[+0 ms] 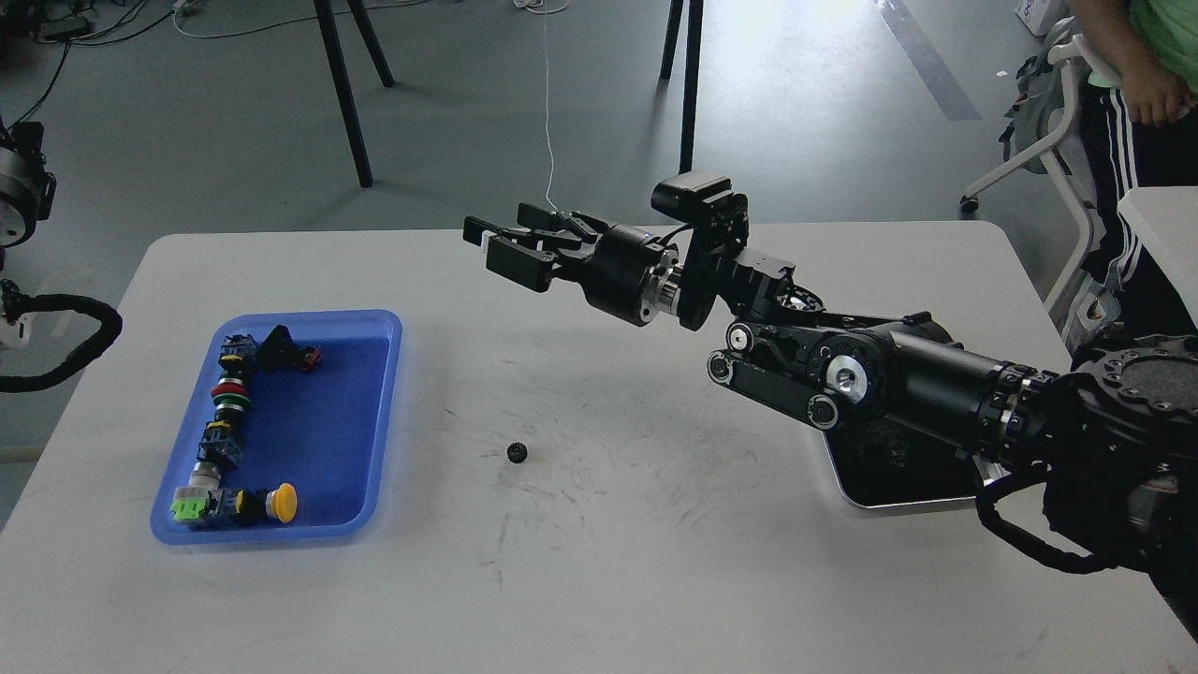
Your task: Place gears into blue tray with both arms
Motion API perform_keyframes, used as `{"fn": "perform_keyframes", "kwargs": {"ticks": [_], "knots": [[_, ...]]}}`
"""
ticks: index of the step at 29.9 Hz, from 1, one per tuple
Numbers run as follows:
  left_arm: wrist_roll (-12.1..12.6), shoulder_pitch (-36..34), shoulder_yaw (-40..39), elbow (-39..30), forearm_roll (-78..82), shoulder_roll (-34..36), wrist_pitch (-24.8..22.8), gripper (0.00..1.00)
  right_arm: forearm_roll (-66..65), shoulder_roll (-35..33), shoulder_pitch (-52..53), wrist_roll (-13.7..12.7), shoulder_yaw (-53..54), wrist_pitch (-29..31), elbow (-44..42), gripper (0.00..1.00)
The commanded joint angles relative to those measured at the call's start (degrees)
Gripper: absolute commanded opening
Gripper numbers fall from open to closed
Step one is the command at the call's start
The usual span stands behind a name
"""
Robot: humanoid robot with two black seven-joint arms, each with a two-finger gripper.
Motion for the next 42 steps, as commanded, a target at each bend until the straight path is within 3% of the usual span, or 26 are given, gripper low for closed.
{"fn": "perform_keyframes", "kwargs": {"ticks": [1,7,13,20,28,32,36,42], "knots": [[0.0,2.7,-3.3,-0.8,-1.6,-0.8,-0.5,0.96,4.7,0.0,0.7,-0.2,5.3,0.8,-2.4,0.87],[0.0,5.2,-3.6,-1.5,0.0,-3.1,-7.9,0.97,16.2,0.0,2.8,-1.5,9.2,1.3,-5.0,0.94],[0.0,4.0,5.7,-6.2,2.3,-1.4,-13.3,0.97,31.7,-1.7,4.6,-2.6,9.4,2.1,-5.0,0.95],[0.5,2.9,10.6,-11.3,9.3,3.2,-17.0,0.98,39.1,-6.1,4.3,-2.6,9.6,2.5,-5.1,0.95],[1.1,0.9,15.6,-16.1,19.7,7.1,-16.9,0.98,40.0,-7.7,3.2,-2.6,12.0,2.2,-5.0,0.95],[1.3,-0.2,17.5,-23.2,25.3,12.3,-14.8,0.98,40.0,-8.1,2.6,-2.6,12.9,2.1,-5.0,0.95],[1.3,-2.2,20.6,-24.0,32.8,13.1,-14.3,0.98,40.0,-8.1,1.6,-2.6,13.3,1.9,-4.8,0.95],[1.1,-9.6,28.7,-27.6,37.9,14.6,-14.1,0.98,40.0,-8.7,1.1,-2.6,13.7,1.8,-4.5,0.95]]}}
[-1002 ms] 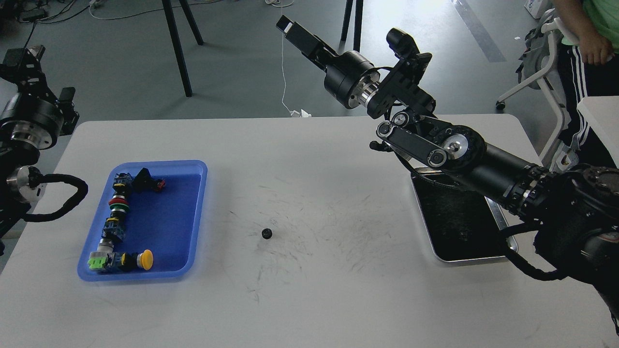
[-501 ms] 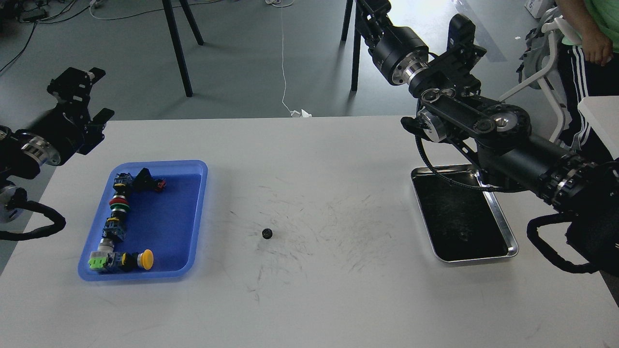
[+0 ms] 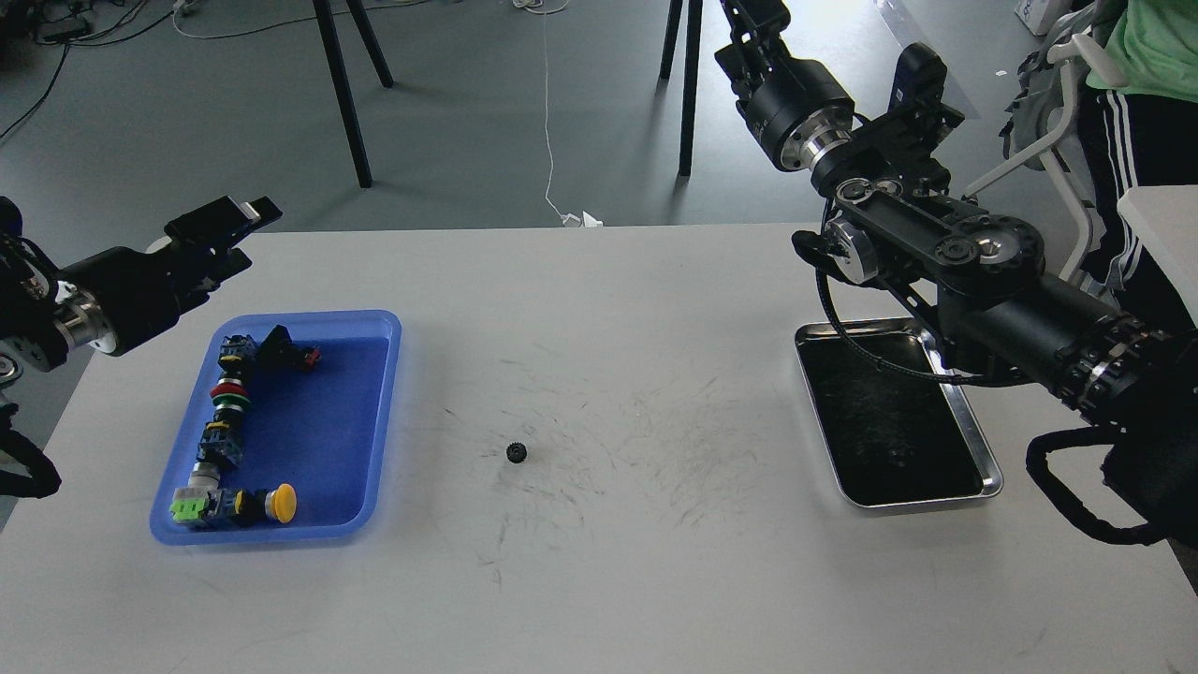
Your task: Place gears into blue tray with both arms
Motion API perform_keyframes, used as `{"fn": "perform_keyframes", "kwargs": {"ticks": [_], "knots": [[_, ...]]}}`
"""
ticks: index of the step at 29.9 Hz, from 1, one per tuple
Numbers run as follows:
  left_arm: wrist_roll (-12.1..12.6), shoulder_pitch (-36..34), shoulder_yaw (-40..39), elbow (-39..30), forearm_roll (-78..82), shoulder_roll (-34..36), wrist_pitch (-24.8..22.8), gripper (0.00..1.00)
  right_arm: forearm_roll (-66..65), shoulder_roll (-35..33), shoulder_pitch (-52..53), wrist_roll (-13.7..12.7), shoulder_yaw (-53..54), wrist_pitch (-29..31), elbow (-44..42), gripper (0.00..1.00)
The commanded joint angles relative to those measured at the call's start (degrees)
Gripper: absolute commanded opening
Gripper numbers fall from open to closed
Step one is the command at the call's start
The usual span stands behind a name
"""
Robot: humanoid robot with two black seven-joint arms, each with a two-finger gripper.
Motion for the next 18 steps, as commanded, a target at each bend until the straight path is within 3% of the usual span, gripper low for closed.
{"fn": "perform_keyframes", "kwargs": {"ticks": [1,11,18], "knots": [[0.0,-4.5,5.5,-3.0,3.3,0.9,0.4,0.98,0.0,-0.6,-0.1,0.0,0.3,0.0,0.2,0.95],[-0.4,-19.9,21.0,-9.8,9.1,1.0,1.3,0.98,0.1,-1.5,-0.6,0.2,1.4,0.3,0.4,0.96],[-0.4,-28.2,32.0,-11.8,20.0,-4.0,4.0,0.98,0.1,-2.2,-2.1,0.4,2.8,0.3,0.4,0.96]]}}
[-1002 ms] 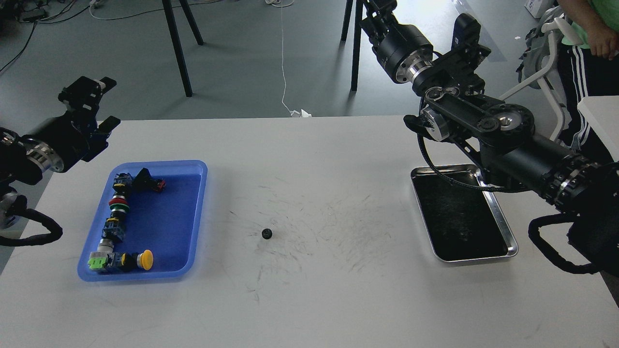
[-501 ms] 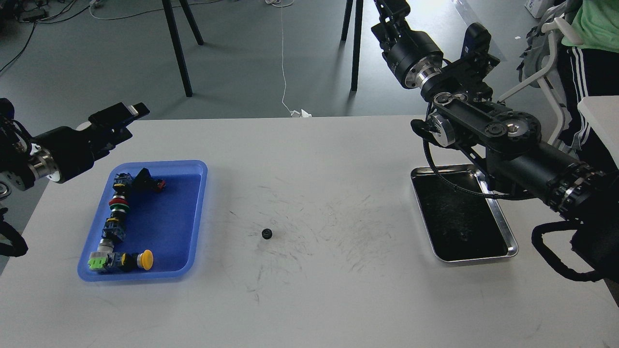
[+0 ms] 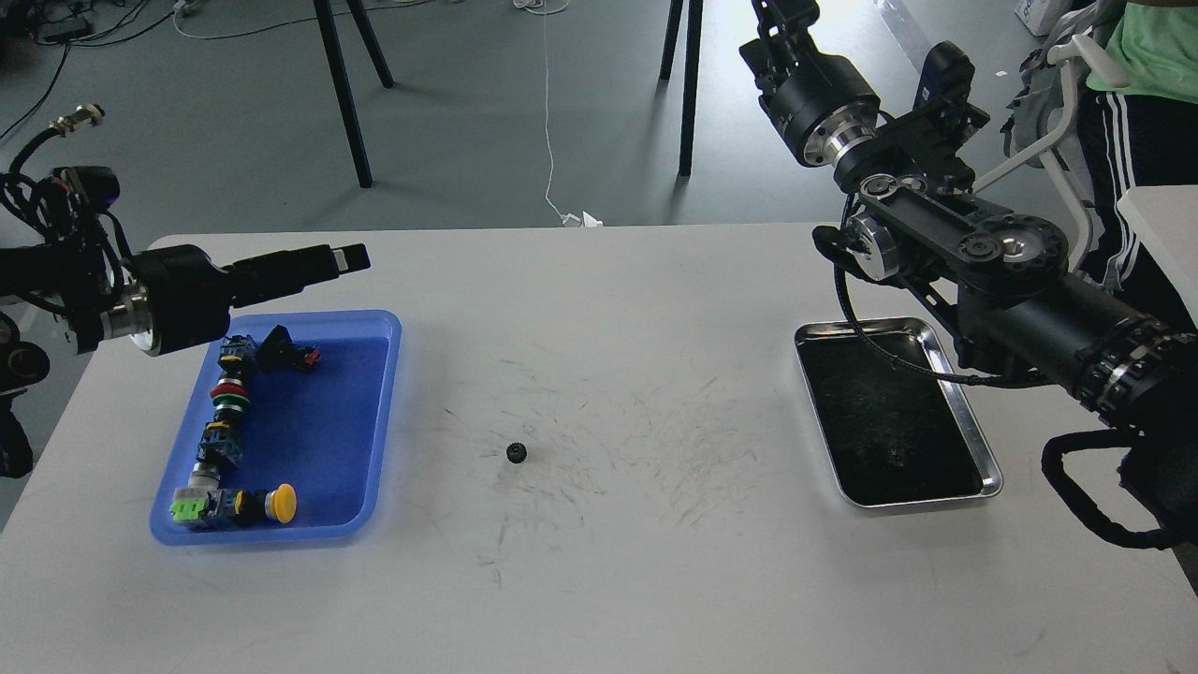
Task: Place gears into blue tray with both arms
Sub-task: 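Reach the left gripper past the blue tray toward the black gear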
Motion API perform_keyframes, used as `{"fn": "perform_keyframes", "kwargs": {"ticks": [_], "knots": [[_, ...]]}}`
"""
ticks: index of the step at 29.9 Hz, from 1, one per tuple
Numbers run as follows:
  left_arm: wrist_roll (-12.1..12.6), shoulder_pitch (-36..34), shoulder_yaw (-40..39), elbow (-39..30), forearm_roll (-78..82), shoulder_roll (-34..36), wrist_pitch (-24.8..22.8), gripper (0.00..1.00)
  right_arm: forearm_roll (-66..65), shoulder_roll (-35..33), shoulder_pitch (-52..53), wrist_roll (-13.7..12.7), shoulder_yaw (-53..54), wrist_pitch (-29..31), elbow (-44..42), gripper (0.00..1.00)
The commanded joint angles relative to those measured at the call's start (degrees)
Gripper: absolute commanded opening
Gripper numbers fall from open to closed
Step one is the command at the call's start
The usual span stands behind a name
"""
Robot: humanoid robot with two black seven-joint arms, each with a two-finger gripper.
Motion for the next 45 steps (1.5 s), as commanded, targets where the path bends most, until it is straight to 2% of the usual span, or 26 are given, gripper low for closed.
{"fn": "perform_keyframes", "kwargs": {"ticks": [1,8,13,17,26,28,34,43,44,45], "knots": [[0.0,-3.5,4.7,-0.1,4.8,-3.0,1.3,0.98,0.0,-0.6,-0.9,0.0,1.1,0.0,0.2,0.96],[0.0,-8.5,10.5,-0.3,11.1,-9.5,3.3,0.98,0.0,-1.9,-1.2,0.0,1.5,0.0,0.3,0.96],[-0.2,-8.9,14.1,-0.1,14.2,-15.5,5.8,0.97,0.0,-3.4,-2.3,0.0,3.6,-0.1,0.3,0.96],[-0.8,-8.6,17.1,-0.1,18.5,-19.5,7.8,0.92,0.0,-3.5,-3.3,0.0,4.2,-0.1,0.3,0.96],[-0.8,-6.8,19.7,1.0,21.1,-23.7,12.2,0.85,-0.1,-4.6,-3.9,0.2,4.2,0.1,0.3,0.96],[-0.8,-6.8,19.7,1.5,21.1,-24.2,12.5,0.80,0.0,-4.6,-3.9,0.1,4.1,0.1,0.3,0.96],[-0.8,-4.0,20.6,6.4,21.0,-27.3,12.7,0.80,0.0,-4.8,-4.0,0.2,4.2,0.2,0.3,0.96],[-0.8,-2.6,20.6,7.9,20.9,-30.2,12.7,0.78,0.0,-5.7,-5.9,0.1,7.0,0.1,0.1,0.96],[-0.8,-2.6,20.8,8.5,20.9,-30.2,12.7,0.75,0.0,-5.7,-6.0,0.1,7.0,0.1,0.1,0.96],[-0.8,-2.4,20.9,9.4,20.9,-30.3,12.7,0.67,0.0,-5.7,-6.1,0.1,7.0,0.1,0.0,0.96]]}}
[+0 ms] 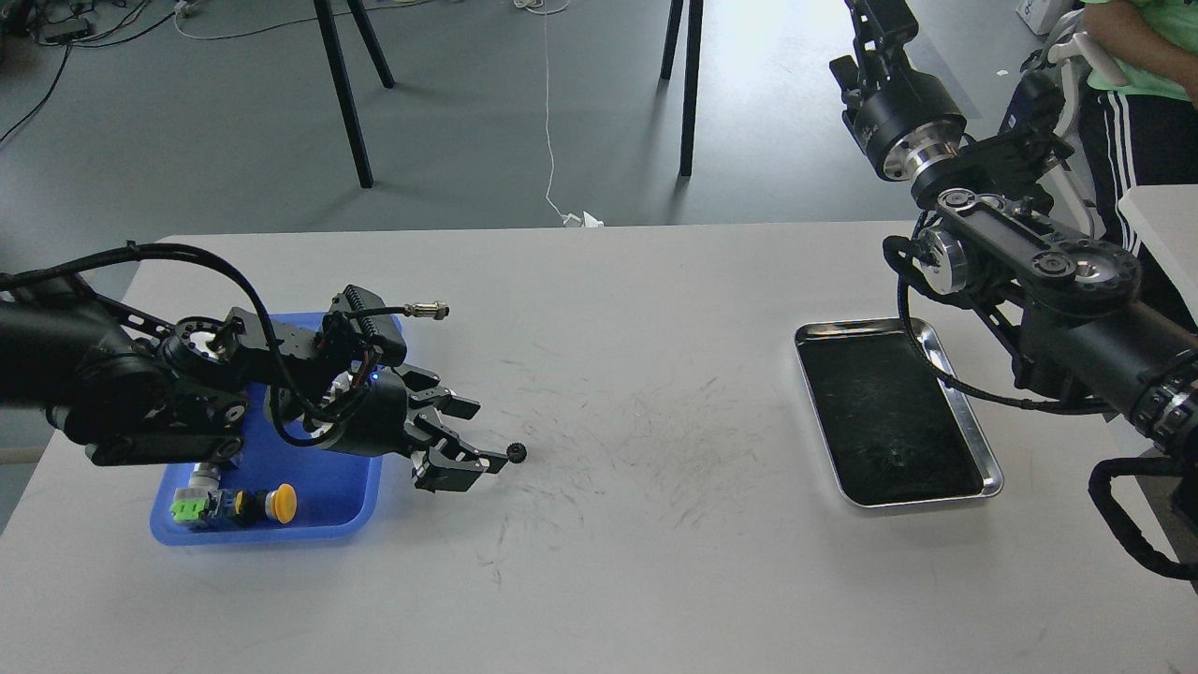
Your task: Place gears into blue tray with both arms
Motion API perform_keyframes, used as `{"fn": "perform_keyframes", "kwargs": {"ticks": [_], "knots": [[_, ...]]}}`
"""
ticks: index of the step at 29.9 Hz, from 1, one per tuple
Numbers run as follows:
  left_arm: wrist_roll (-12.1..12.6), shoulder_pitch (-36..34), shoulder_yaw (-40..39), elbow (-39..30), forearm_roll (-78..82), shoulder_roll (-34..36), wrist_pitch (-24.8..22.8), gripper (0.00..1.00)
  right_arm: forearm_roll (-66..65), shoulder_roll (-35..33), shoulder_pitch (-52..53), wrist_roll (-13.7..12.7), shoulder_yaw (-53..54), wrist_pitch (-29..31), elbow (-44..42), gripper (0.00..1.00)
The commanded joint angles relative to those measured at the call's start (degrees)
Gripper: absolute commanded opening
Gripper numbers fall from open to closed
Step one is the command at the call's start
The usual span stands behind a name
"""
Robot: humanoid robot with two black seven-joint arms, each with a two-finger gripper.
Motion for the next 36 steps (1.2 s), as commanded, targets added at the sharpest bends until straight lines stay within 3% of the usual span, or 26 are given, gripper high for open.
{"fn": "perform_keyframes", "kwargs": {"ticks": [1,13,22,36], "knots": [[0.0,0.6,0.2,2.7,-0.3,-0.4,-0.2,0.57,0.0,0.0,-0.5,-0.1,0.5,0.0,-0.1,0.96],[0.0,3.3,0.2,5.1,-0.4,-2.9,-0.6,0.56,0.0,0.0,-1.0,0.0,0.5,0.2,-0.1,0.96],[0.0,3.5,0.5,5.3,-0.6,-3.9,-1.0,0.72,-0.1,0.0,-1.1,0.0,0.3,0.3,-0.1,0.96],[0.0,6.1,0.4,8.9,-0.9,-7.9,-0.9,0.72,0.0,-0.2,-1.0,0.0,0.2,0.3,0.0,0.96]]}}
